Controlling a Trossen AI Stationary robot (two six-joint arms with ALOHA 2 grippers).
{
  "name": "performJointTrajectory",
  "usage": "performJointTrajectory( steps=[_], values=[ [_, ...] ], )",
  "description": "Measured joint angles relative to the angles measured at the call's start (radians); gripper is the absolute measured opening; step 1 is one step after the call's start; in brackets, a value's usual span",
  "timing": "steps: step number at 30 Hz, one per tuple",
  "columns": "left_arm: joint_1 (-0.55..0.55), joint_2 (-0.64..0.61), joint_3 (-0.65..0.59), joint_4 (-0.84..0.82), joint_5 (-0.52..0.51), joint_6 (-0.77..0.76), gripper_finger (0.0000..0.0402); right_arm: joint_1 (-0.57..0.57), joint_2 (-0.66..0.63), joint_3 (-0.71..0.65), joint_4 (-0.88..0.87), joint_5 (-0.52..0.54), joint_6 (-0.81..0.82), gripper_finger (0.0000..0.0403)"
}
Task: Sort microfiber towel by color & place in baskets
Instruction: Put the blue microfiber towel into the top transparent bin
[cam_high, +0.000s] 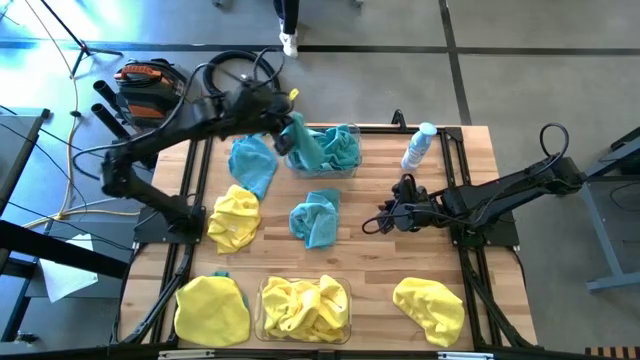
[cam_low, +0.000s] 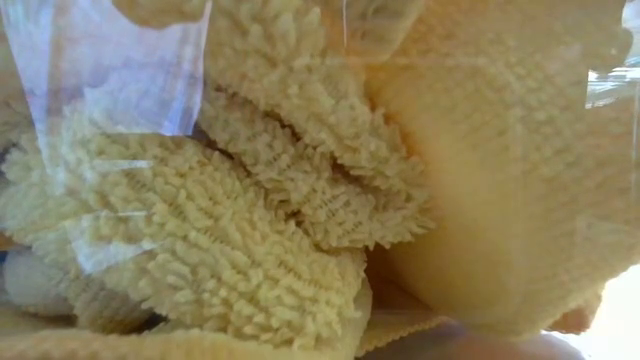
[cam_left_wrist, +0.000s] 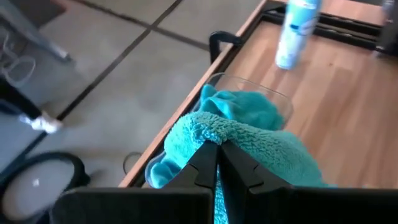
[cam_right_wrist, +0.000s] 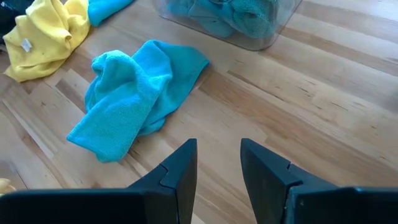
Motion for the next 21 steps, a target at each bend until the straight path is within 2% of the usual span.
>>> performJointTrajectory(
  steps=[4, 8, 11, 21],
  values=[
    [0.038, 0.096, 0.050, -0.014, 0.007, -0.088, 0.0000, 0.000, 0.000, 0.000, 0.000, 0.005, 0.003, 0.0117],
    [0.076, 0.166, 0.060, -0.046, 0.083, -0.178, 0.0000, 0.000, 0.000, 0.000, 0.000, 0.005, 0.006, 0.0117],
    [0.098, 0.212, 0.060, -0.079, 0.097, -0.224, 0.0000, 0.000, 0.000, 0.000, 0.000, 0.005, 0.006, 0.0117],
    [0.137, 0.382, 0.062, -0.098, 0.165, -0.276, 0.0000, 0.000, 0.000, 0.000, 0.000, 0.024, 0.004, 0.0117]
  ],
)
